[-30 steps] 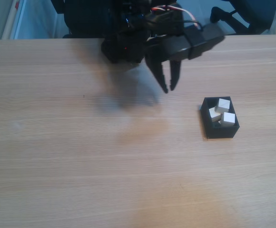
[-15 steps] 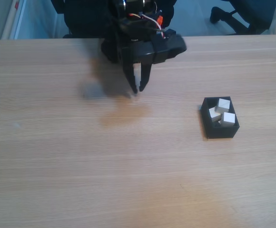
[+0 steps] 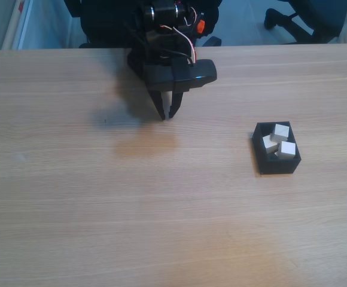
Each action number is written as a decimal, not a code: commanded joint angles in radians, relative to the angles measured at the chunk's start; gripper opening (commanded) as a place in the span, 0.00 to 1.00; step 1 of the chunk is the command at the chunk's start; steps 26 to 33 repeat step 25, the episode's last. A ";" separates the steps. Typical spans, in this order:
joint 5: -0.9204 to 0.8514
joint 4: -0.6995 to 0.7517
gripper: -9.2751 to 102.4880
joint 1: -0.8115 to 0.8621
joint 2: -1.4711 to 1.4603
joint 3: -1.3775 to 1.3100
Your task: Pick blocks and place them in the box.
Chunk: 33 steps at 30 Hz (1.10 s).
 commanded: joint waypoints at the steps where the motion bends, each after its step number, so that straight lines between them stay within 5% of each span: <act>1: 0.006 0.017 0.08 0.012 0.026 0.060; 13: 0.129 0.184 0.08 -0.003 0.028 0.060; 33: 0.156 0.179 0.08 0.003 0.028 0.060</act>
